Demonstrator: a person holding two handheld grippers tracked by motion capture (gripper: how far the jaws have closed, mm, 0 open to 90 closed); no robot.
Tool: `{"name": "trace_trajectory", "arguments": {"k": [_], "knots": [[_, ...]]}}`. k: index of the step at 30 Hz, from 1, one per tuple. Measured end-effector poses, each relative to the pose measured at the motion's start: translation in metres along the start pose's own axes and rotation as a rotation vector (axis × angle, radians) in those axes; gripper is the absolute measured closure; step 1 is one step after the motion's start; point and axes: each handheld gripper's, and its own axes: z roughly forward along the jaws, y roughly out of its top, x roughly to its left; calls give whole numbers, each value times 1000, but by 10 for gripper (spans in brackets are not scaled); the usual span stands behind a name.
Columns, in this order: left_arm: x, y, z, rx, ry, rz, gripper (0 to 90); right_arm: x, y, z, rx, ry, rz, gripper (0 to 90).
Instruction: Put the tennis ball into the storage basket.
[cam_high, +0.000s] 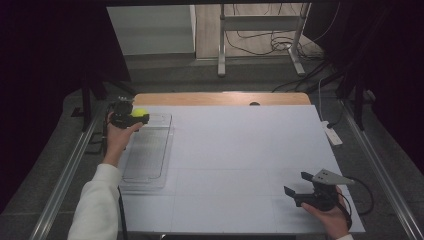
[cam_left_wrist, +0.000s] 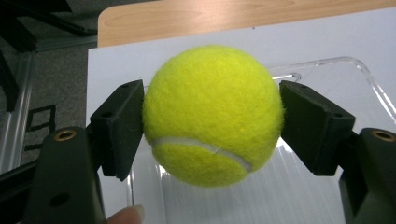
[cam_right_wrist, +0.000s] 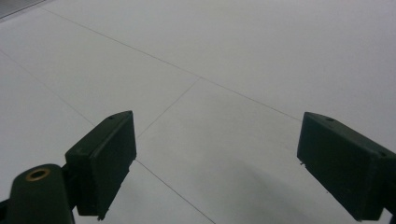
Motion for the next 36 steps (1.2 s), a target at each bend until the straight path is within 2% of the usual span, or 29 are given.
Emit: {"name": "trace_trajectory", "arguments": {"k": [6, 13, 19, 36], "knots": [[0, -1, 2, 14, -7, -3, 272, 0, 0, 0, 0, 0, 0, 119], [-2, -5, 8, 64, -7, 18, 271, 0, 0, 0, -1, 0, 1, 119], [-3, -8, 13, 85, -10, 27, 271, 0, 0, 0, 0, 0, 0, 119], [-10, -14, 23, 133, 14, 71, 270, 0, 0, 0, 4, -2, 0, 119]]}}
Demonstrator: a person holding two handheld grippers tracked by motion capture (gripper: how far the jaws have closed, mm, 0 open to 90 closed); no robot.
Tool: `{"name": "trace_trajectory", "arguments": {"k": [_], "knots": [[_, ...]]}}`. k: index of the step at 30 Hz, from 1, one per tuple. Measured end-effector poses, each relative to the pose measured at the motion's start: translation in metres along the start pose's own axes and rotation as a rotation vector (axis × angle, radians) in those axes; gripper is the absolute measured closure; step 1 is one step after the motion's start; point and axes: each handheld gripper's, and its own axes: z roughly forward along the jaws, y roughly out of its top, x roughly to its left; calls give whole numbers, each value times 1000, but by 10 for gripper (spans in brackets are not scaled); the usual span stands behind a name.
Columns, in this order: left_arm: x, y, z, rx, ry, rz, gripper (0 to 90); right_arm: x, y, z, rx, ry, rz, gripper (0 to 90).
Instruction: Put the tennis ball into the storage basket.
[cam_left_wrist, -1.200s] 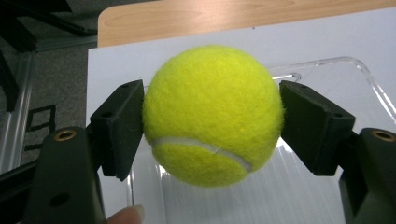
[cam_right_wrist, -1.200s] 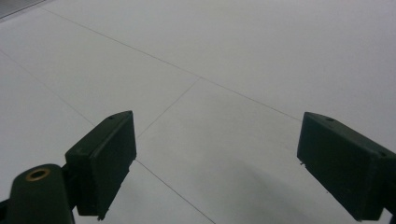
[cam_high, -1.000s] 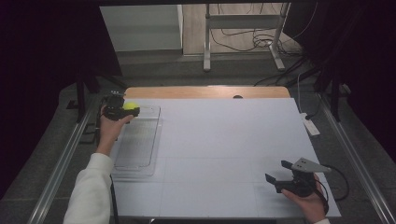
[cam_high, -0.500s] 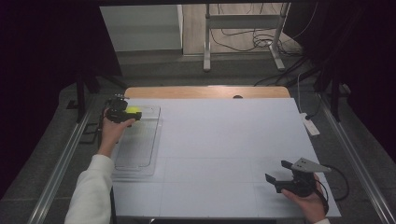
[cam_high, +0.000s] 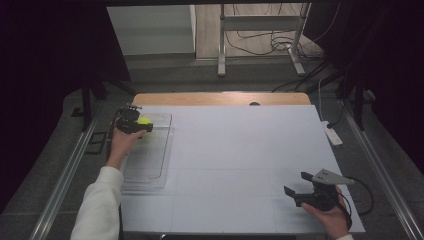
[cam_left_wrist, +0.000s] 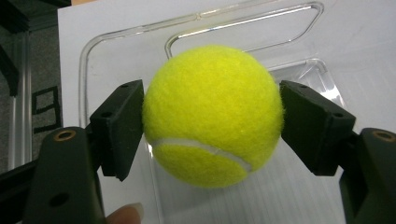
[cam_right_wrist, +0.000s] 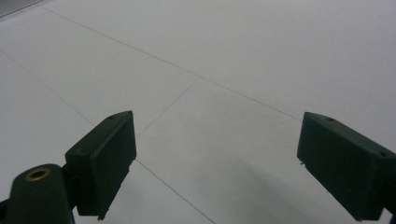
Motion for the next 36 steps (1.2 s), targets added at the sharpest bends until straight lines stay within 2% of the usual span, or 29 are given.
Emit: {"name": "trace_trajectory", "arguments": {"k": [4, 13, 23, 26, 29, 31, 36], "knots": [[-2, 0, 2, 20, 16, 23, 269, 0, 0, 0, 0, 0, 0, 119], [-5, -1, 9, 67, 39, 41, 268, 0, 0, 0, -3, 3, 0, 119], [-5, -2, 9, 66, 44, 51, 264, 0, 0, 0, -1, 0, -2, 119], [-5, -2, 9, 59, 35, 44, 253, 0, 0, 0, 0, 0, 0, 119], [-6, 0, 4, 6, 26, 43, 194, 0, 0, 0, -1, 0, 0, 119], [-7, 1, 1, -13, 17, 36, 171, 0, 0, 0, -1, 0, -2, 119], [-6, 1, -4, -28, -11, 25, 144, 0, 0, 0, -3, 0, 0, 119]]}}
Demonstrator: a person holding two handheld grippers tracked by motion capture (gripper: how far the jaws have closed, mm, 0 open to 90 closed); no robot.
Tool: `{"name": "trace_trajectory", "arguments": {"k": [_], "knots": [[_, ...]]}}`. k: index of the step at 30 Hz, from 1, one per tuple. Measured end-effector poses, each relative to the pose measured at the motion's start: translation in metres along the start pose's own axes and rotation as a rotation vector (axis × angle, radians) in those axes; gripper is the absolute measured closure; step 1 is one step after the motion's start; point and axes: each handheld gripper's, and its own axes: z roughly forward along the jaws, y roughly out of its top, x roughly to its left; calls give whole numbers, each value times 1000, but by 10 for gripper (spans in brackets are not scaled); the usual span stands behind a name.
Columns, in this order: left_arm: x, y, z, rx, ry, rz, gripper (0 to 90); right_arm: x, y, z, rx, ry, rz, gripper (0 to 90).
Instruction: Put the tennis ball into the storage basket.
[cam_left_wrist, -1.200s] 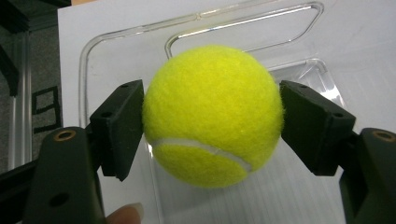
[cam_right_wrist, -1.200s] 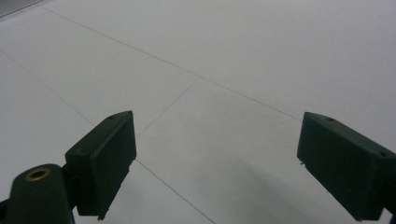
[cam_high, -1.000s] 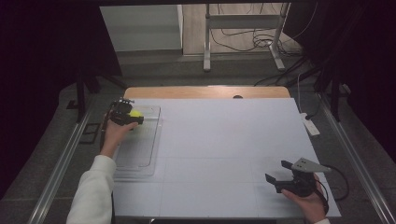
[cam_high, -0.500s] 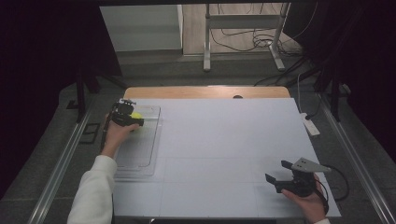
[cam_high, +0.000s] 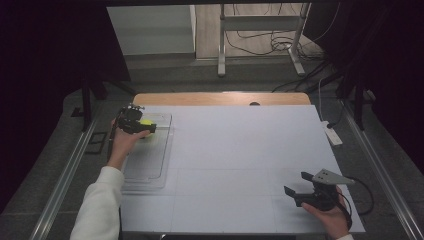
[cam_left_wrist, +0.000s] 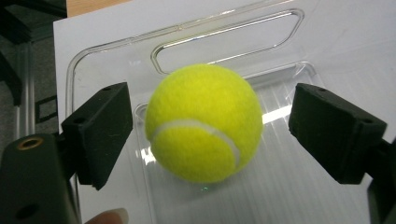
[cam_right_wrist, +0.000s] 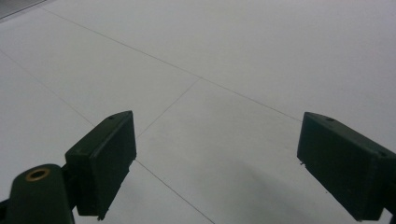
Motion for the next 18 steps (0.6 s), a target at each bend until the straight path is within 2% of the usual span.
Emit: {"name": "trace_trajectory", "arguments": {"k": [2, 6, 8, 18], "knots": [[2, -1, -2, -8, -8, 0, 139, 0, 0, 0, 0, 0, -1, 119], [6, -2, -8, -33, -36, -30, 131, 0, 0, 0, 0, 0, -1, 119], [8, -2, -10, -38, -40, -28, 130, 0, 0, 0, 0, 0, -1, 119], [12, -5, -38, -144, -85, -51, 134, 0, 0, -1, -2, 0, 0, 119]]}}
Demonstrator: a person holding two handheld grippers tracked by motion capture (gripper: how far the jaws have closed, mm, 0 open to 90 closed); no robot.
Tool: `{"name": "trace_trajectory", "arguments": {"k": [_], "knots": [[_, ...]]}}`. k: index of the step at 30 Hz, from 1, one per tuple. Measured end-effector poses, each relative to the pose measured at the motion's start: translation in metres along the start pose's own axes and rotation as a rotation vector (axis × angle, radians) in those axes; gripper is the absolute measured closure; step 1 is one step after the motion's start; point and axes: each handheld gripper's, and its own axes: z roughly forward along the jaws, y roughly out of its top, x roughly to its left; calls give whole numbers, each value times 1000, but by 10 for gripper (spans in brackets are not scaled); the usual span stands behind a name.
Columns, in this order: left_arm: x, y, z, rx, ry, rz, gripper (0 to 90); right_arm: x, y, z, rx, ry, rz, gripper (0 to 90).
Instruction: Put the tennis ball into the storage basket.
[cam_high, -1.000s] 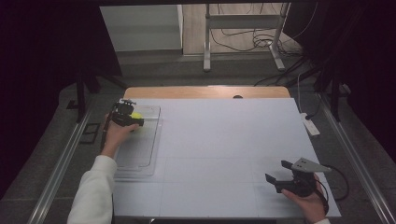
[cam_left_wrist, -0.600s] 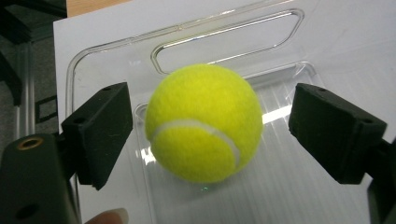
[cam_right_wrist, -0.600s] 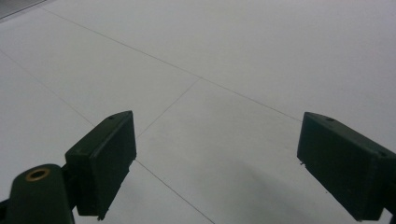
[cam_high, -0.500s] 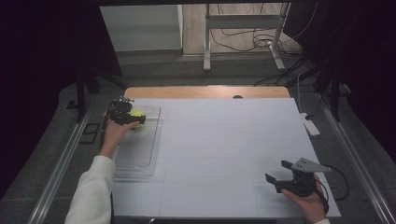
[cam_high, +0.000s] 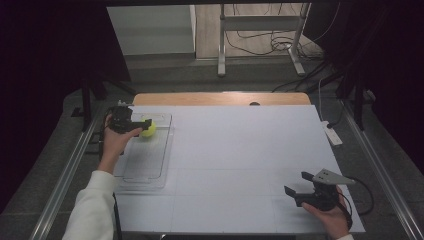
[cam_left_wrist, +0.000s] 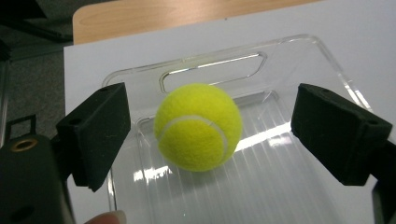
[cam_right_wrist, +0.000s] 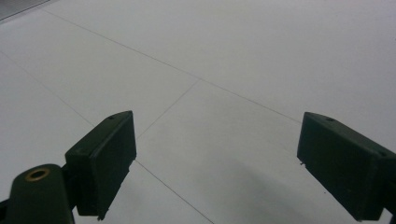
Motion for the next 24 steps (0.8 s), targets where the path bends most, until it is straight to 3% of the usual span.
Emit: {"name": "trace_trajectory", "arguments": {"k": [10, 18, 24], "knots": [[-9, -1, -26, -75, -35, 36, 145, -3, 0, 2, -2, 8, 8, 119], [-13, 3, -40, -131, -65, 39, 151, -3, -1, 2, -4, 13, 12, 119], [-17, 6, -46, -142, -74, 47, 156, -3, 0, 2, -5, 12, 9, 119]]}}
